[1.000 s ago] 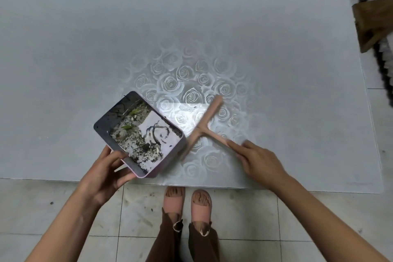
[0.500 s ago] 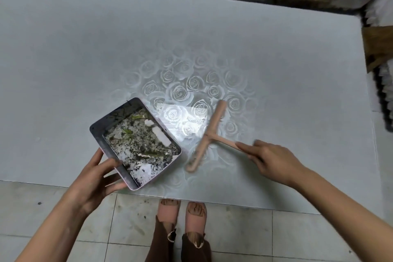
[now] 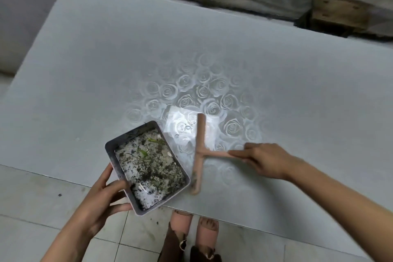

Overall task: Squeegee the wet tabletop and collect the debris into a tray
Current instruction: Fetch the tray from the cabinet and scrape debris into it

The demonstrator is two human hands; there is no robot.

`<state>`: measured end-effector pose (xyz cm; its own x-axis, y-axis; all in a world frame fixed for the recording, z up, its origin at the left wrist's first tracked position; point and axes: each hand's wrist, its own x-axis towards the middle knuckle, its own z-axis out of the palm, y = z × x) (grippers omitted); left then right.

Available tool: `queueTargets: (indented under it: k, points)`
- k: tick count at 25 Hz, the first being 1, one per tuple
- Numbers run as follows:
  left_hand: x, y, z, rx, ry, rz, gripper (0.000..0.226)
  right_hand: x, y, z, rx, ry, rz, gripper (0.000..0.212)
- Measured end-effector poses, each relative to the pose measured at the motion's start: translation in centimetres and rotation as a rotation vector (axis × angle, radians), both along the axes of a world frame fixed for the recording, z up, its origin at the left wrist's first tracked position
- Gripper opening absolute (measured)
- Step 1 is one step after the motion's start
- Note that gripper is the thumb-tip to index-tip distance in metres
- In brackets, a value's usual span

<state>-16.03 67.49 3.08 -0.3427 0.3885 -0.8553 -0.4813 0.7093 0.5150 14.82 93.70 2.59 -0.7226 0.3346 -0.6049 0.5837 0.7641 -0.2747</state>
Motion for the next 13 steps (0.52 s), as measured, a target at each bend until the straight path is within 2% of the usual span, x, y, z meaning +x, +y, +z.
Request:
queueTargets:
  k: [2, 4, 6, 8, 9, 11, 13]
  points:
    - [-1.1, -0.8, 0.4, -0.01, 0.013, 0.002, 0.065, -2.9, 0.0, -0.2, 0.039, 0.137, 0.102, 0.048]
    - [-2.3, -1.9, 0.4, -0.023, 0.004, -0.001, 0.066, -1.7, 3.1, 1.5, 0.041, 0.174, 0.107, 0.047]
    - [-2.9, -2.8, 0.5, -0.032, -0.011, 0.019, 0.067, 1.6, 6.1, 3.2, 0.083, 0.0, 0.073, 0.045]
    - [-2.8, -4.2, 0.8, -0.061, -0.007, 0.041, 0.07, 1.5, 7.5, 3.8, 0.136, -0.078, 0.071, 0.044]
    - [-2.7, -4.8, 0.6, -0.074, 0.0, 0.042, 0.071, 0.0, 7.2, 3.2, 0.125, -0.061, 0.067, 0.045]
    - [-1.8, -6.3, 0.6, -0.089, -0.009, 0.171, 0.07, -5.6, 5.1, 1.1, 0.074, -0.059, 0.194, 0.047]
    - [-1.4, -6.5, 0.3, -0.091, 0.005, 0.223, 0.067, -9.6, 3.2, 0.1, 0.057, 0.053, 0.296, 0.046]
